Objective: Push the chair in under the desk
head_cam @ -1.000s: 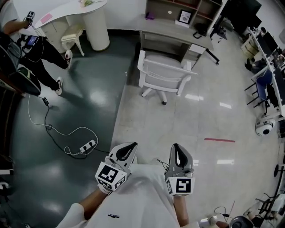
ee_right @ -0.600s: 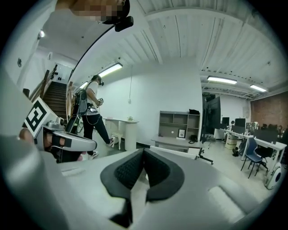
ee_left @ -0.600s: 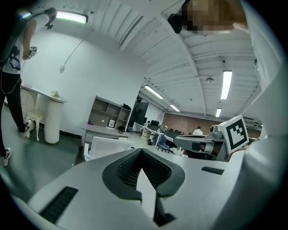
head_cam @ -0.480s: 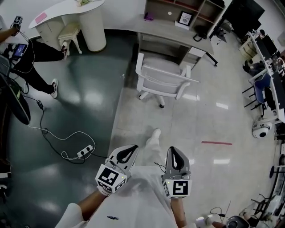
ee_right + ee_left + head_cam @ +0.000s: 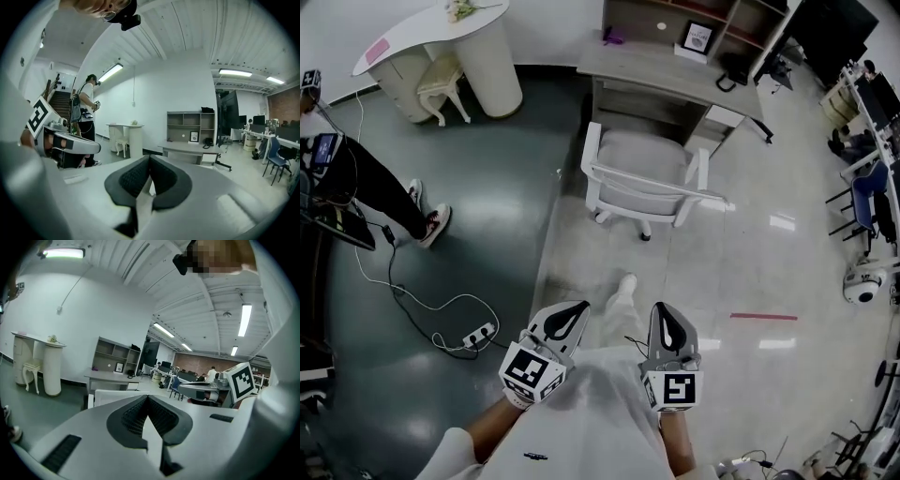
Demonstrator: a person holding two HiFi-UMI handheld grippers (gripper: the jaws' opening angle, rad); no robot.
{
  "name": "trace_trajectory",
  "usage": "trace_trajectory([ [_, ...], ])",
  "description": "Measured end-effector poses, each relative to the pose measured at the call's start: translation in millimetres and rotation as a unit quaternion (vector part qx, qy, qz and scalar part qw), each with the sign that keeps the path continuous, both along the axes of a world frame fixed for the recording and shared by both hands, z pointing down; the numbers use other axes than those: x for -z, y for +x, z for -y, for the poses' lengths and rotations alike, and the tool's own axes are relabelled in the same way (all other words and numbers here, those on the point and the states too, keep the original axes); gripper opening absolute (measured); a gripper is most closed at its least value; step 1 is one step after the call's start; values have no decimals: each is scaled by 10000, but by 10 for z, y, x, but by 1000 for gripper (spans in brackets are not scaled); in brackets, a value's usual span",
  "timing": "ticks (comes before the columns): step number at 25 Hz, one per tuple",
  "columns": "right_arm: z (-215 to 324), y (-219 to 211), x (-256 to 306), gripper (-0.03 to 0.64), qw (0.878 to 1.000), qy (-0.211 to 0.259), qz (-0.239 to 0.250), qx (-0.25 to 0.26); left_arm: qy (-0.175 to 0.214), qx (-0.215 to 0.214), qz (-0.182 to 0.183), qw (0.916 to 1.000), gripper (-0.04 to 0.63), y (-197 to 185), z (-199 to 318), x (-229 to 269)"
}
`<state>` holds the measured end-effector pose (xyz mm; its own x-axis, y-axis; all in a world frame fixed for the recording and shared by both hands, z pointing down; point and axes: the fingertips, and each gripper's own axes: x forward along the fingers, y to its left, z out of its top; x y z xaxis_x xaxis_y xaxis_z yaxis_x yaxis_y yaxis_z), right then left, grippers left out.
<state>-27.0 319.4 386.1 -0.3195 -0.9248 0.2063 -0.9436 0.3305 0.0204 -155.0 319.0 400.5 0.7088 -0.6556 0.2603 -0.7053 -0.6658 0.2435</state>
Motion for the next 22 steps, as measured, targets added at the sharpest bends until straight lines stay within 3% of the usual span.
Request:
trace_trajectory([
  [12,1743,1040,115,12,9983,57,376,452,317,-62,410,9986,8,1079,1586,419],
  [22,2501,1314,174,12,9976,-5,407,558,74,-93,456,9989,8,1478,2300,309],
])
